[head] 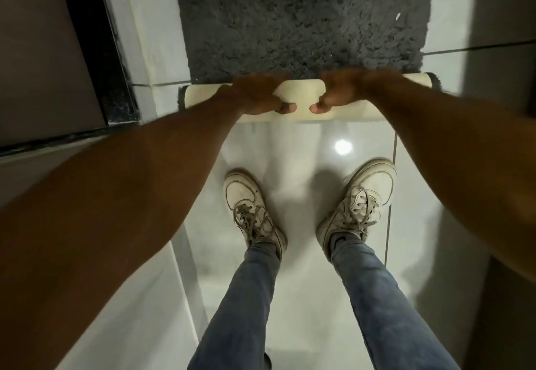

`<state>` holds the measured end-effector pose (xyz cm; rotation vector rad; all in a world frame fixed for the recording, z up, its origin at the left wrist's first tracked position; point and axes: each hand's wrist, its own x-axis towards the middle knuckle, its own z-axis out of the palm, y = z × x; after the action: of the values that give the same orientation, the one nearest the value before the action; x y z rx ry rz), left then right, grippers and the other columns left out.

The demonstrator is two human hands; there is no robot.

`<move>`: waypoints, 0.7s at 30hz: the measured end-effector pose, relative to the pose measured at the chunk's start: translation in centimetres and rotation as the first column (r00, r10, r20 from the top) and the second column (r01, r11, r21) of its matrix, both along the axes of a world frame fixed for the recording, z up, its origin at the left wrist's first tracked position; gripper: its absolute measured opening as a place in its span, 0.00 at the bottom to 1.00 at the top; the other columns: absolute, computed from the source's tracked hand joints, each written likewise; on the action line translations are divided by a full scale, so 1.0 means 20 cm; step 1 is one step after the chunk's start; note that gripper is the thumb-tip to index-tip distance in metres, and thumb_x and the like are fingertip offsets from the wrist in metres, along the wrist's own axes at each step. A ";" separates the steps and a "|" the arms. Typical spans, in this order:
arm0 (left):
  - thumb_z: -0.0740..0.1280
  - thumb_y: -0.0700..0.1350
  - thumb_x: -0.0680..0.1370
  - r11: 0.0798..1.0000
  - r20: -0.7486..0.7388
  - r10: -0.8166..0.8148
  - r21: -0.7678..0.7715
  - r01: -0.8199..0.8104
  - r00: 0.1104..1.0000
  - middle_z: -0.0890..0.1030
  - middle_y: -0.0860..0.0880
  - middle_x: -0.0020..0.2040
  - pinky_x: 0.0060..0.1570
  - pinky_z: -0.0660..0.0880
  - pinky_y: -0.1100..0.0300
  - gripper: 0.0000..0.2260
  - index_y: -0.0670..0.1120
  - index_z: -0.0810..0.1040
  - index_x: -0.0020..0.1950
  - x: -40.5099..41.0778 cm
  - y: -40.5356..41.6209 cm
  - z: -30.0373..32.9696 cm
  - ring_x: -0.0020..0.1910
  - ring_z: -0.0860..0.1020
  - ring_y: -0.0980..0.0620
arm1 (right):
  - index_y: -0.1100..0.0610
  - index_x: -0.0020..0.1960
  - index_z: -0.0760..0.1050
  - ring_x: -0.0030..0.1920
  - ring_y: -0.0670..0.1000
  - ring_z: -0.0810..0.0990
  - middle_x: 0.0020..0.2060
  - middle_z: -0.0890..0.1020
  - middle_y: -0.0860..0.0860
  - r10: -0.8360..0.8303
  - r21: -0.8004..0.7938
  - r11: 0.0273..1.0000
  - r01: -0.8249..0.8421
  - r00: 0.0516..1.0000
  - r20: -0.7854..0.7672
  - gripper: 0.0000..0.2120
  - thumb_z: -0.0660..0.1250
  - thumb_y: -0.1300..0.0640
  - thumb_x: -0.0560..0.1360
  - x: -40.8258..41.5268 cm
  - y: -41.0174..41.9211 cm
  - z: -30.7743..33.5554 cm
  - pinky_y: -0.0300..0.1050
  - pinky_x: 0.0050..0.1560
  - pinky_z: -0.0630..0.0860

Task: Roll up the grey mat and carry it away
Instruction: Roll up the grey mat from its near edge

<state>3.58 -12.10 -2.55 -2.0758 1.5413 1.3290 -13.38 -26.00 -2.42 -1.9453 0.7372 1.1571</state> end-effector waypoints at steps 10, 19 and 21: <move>0.63 0.55 0.82 0.798 0.334 0.241 -0.603 0.010 0.911 0.81 0.43 0.51 0.49 0.73 0.50 0.13 0.47 0.79 0.55 -0.35 0.35 0.02 0.49 0.78 0.42 | 0.53 0.60 0.78 0.64 0.60 0.77 0.58 0.81 0.54 -0.013 -0.556 0.738 0.382 0.832 0.554 0.14 0.64 0.47 0.79 -0.33 0.45 0.06 0.60 0.66 0.66; 0.61 0.64 0.80 0.832 0.384 0.175 -0.550 0.072 0.906 0.65 0.42 0.79 0.76 0.54 0.29 0.34 0.47 0.60 0.81 -0.40 0.57 -0.09 0.79 0.62 0.38 | 0.50 0.83 0.50 0.81 0.66 0.53 0.82 0.57 0.58 0.201 -0.580 0.810 0.089 0.887 0.416 0.51 0.69 0.32 0.70 -0.37 0.43 -0.05 0.77 0.75 0.50; 0.62 0.67 0.78 0.854 0.404 0.147 -0.513 0.091 0.903 0.61 0.42 0.81 0.76 0.51 0.28 0.38 0.48 0.57 0.81 -0.33 0.49 -0.11 0.80 0.58 0.37 | 0.50 0.81 0.53 0.80 0.66 0.57 0.79 0.63 0.59 0.185 -0.579 0.812 0.077 0.906 0.380 0.52 0.75 0.37 0.66 -0.27 0.33 -0.04 0.79 0.74 0.48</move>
<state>-2.92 -2.38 -4.84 -2.4827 1.7908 0.3984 -18.78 -19.35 -3.30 -2.6330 0.8634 0.5105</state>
